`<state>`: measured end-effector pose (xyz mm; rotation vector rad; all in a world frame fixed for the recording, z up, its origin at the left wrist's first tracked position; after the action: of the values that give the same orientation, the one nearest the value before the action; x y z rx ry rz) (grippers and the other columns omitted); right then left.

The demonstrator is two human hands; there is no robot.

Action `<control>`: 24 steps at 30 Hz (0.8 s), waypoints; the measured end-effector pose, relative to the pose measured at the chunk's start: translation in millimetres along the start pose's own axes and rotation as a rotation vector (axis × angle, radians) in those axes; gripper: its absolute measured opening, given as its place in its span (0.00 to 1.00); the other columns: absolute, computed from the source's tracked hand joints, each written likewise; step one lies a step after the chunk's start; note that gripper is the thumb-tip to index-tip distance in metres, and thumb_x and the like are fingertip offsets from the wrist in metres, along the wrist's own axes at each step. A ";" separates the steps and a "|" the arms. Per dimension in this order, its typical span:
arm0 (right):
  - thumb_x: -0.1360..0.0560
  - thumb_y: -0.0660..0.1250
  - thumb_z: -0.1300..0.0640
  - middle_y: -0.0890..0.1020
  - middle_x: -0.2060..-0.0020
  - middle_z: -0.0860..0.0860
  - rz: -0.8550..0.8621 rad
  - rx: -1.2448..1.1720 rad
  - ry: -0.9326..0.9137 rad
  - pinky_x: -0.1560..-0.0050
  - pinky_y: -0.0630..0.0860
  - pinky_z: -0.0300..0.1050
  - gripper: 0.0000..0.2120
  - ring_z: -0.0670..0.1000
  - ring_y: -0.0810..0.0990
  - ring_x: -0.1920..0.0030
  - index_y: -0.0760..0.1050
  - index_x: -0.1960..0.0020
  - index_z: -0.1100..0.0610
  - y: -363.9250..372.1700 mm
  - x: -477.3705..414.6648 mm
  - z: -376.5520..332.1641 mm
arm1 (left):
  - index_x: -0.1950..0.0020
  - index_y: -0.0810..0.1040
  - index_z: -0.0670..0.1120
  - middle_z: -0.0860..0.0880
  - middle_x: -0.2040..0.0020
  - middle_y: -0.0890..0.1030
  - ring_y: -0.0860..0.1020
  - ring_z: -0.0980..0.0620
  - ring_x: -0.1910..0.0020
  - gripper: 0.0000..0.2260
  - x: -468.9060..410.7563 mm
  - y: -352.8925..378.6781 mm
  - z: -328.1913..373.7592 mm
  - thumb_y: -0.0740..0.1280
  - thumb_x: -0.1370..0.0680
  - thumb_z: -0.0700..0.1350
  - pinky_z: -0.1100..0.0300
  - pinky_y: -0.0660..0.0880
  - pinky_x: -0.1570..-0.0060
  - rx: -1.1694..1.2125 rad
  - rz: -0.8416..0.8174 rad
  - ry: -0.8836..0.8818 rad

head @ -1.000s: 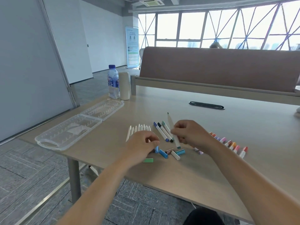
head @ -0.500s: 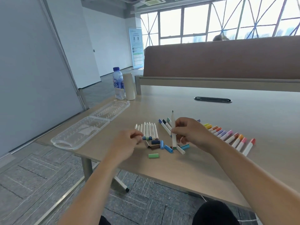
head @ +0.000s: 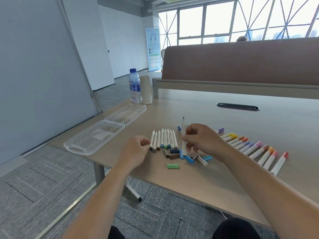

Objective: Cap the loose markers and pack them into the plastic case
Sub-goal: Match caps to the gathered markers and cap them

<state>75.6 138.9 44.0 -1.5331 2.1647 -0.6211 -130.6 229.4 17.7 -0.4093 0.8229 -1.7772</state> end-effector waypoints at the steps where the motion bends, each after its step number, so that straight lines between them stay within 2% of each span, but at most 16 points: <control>1: 0.22 0.68 0.58 0.84 0.61 0.55 0.003 0.006 0.001 0.66 0.78 0.40 0.06 0.45 0.82 0.71 0.77 0.49 0.62 0.4 -1.1 0.3 | 0.45 0.80 0.51 0.53 0.53 0.82 0.79 0.54 0.55 0.07 1.2 0.8 0.9 0.66 0.20 0.42 0.54 0.78 0.45 -0.007 -0.007 0.007; 4: 0.22 0.68 0.58 0.84 0.61 0.54 0.004 0.018 0.001 0.64 0.80 0.41 0.05 0.46 0.82 0.70 0.77 0.49 0.60 1.9 -3.1 1.6 | 0.49 0.79 0.54 0.56 0.52 0.81 0.78 0.59 0.54 0.03 6.1 6.1 7.1 0.68 0.21 0.46 0.60 0.74 0.51 -0.022 -0.042 0.054; 7: 0.22 0.68 0.57 0.84 0.61 0.54 0.008 0.023 -0.003 0.63 0.80 0.42 0.05 0.46 0.82 0.70 0.77 0.50 0.59 2.0 -3.7 2.2 | 0.51 0.80 0.54 0.58 0.53 0.79 0.75 0.63 0.53 0.01 15.9 21.1 21.8 0.69 0.22 0.48 0.66 0.67 0.57 -0.024 -0.160 0.128; 9: 0.22 0.68 0.57 0.84 0.61 0.53 0.011 0.024 -0.005 0.63 0.80 0.42 0.05 0.45 0.82 0.71 0.77 0.50 0.58 1.9 -3.6 2.1 | 0.51 0.81 0.52 0.56 0.54 0.79 0.74 0.61 0.55 0.04 23.8 33.4 31.4 0.71 0.23 0.50 0.66 0.66 0.59 -0.006 -0.262 0.185; 13: 0.22 0.68 0.57 0.83 0.62 0.52 0.007 0.025 -0.011 0.63 0.80 0.42 0.04 0.45 0.82 0.71 0.77 0.51 0.57 1.9 -2.0 1.2 | 0.54 0.81 0.54 0.56 0.59 0.77 0.74 0.58 0.60 0.08 30.7 50.9 38.4 0.75 0.28 0.56 0.62 0.71 0.58 -0.062 -0.377 0.251; 18: 0.23 0.69 0.57 0.84 0.61 0.55 0.007 -0.002 -0.006 0.61 0.81 0.45 0.06 0.46 0.82 0.71 0.77 0.50 0.59 -1.0 0.6 0.5 | 0.56 0.80 0.54 0.55 0.59 0.74 0.71 0.57 0.62 0.06 33.6 58.0 44.3 0.74 0.27 0.53 0.63 0.68 0.60 -0.176 -0.347 0.296; 24: 0.23 0.69 0.57 0.84 0.60 0.56 0.006 -0.040 0.005 0.61 0.80 0.46 0.06 0.48 0.82 0.69 0.78 0.50 0.59 -5.5 4.3 -1.1 | 0.52 0.79 0.52 0.59 0.54 0.77 0.74 0.61 0.54 0.03 35.1 51.6 45.3 0.69 0.22 0.51 0.67 0.65 0.59 -0.125 -0.306 0.255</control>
<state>77.8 133.3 47.8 -1.5461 2.1969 -0.5840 -79.1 172.7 9.1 -0.4123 1.1012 -2.0971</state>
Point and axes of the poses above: each hand's wrist, its own x-axis away from the middle knuckle, its own y-axis out of the palm, z = x × y, the point moved 10 cm from there along -x, towards the middle knuckle
